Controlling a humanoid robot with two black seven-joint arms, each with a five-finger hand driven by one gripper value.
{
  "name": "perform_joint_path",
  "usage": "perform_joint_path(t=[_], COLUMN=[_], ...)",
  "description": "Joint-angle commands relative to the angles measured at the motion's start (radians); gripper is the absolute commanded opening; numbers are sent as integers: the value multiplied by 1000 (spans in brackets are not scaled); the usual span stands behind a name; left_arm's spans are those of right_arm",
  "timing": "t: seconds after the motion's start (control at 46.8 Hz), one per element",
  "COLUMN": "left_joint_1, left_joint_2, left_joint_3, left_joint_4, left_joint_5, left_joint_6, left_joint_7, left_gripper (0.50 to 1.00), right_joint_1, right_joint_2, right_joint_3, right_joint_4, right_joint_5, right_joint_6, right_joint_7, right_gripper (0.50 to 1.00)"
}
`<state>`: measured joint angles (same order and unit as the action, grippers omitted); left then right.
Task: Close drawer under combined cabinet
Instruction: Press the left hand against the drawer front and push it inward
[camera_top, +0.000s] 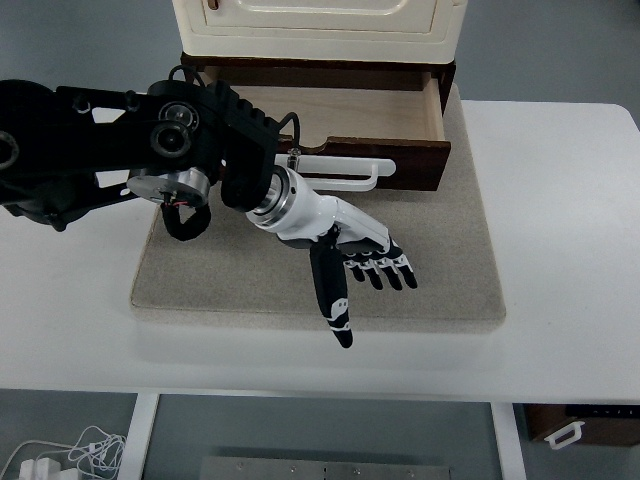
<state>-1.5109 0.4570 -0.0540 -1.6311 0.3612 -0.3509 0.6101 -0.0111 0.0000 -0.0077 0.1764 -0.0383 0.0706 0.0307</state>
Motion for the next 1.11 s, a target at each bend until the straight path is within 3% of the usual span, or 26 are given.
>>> perform_joint_path(t=[0.0, 1.089], left_joint_1=[0, -15], left_joint_2=[0, -6], left_joint_3=[20, 40], left_joint_4=[4, 205], left_joint_5=[25, 179], left_joint_6=[0, -74], left_joint_7=[1, 1], left_gripper=[996, 994], right_joint_1=[0, -1], right_joint_2=[0, 0], right_joint_3=[0, 0], right_joint_4=[0, 0], right_joint_5=[1, 0], right_joint_6=[0, 0], right_joint_7=[0, 0], right_gripper=[952, 952])
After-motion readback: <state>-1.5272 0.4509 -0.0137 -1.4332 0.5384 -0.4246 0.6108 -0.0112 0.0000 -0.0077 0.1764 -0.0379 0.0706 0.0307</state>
